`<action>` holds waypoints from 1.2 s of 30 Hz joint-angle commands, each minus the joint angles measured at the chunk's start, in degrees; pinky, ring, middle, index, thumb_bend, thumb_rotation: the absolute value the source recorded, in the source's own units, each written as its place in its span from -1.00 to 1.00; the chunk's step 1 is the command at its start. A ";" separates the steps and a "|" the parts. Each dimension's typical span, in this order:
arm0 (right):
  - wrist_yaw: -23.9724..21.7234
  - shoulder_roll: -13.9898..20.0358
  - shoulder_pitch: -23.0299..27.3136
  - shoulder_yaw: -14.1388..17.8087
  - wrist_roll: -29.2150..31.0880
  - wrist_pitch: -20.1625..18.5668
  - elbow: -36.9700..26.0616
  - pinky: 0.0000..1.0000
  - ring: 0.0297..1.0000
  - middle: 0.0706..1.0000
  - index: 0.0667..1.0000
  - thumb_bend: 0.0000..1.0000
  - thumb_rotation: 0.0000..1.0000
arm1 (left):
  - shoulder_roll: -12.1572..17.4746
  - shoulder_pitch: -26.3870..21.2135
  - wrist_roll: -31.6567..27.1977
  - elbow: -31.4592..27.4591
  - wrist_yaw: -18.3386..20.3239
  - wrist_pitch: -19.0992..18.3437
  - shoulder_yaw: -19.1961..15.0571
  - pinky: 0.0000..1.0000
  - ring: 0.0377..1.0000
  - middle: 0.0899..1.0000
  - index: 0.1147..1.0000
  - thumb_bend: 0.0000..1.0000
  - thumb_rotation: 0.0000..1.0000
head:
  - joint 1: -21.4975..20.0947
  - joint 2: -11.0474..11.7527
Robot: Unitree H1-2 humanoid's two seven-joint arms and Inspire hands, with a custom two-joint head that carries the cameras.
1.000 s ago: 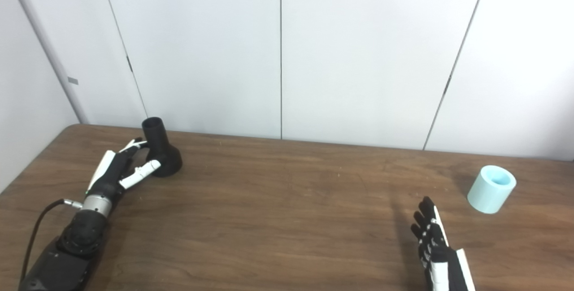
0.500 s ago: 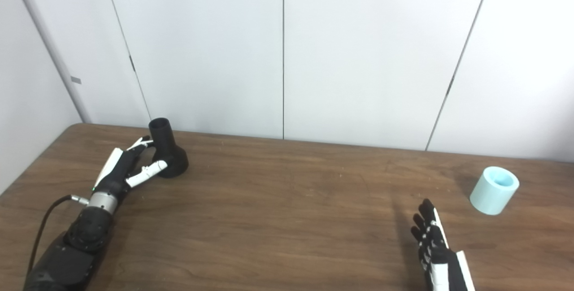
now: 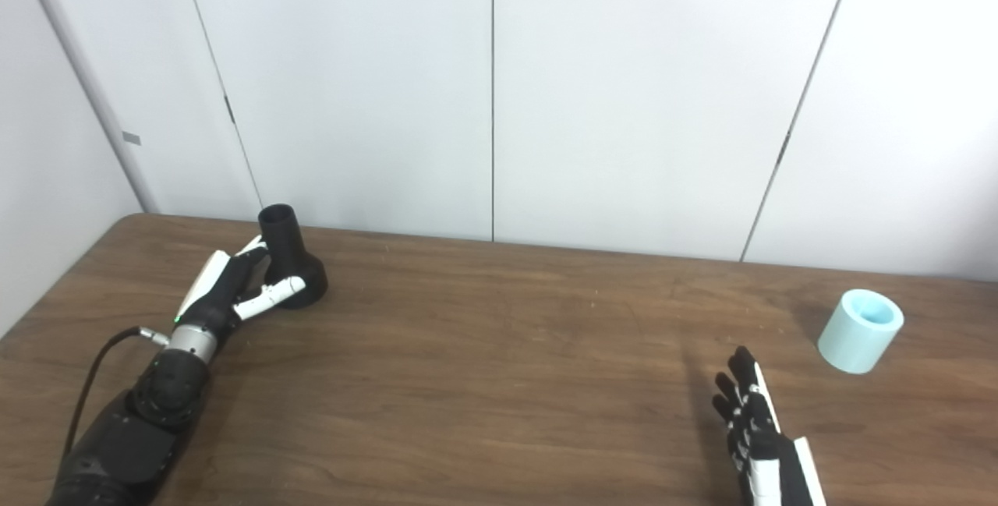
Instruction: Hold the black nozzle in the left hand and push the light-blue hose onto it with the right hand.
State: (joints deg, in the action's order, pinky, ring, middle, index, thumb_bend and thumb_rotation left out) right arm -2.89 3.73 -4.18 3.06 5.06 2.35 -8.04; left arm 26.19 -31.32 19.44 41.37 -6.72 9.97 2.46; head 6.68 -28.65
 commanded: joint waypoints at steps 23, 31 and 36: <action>0.07 -1.21 -3.35 -0.98 -0.40 -2.77 -0.95 0.89 0.91 1.00 1.00 0.44 1.00 | -0.06 0.55 5.57 -3.51 -3.35 -4.57 6.21 0.80 0.62 0.40 -0.27 -0.29 -0.35 | -0.54 -1.88; 0.21 -1.24 -3.57 -1.25 -0.86 -3.66 -2.32 0.87 0.88 1.00 1.00 0.44 1.00 | -5.03 5.72 4.99 -6.51 -1.46 -1.45 8.74 0.91 0.62 0.37 -0.31 -0.27 -0.17 | -1.43 -3.06; 0.43 -1.38 -3.53 -1.49 -0.98 -4.13 -2.82 0.86 0.88 1.00 1.00 0.44 1.00 | -7.78 7.97 2.63 -9.35 3.73 -0.63 11.33 0.88 0.62 0.39 -0.33 -0.28 -0.02 | -2.49 -3.67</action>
State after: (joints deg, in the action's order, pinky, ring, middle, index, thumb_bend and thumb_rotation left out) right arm -2.55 2.98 -6.29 1.97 4.18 -1.31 -10.88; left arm 19.80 -26.81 21.92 31.49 -6.09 9.99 11.70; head 4.13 -32.25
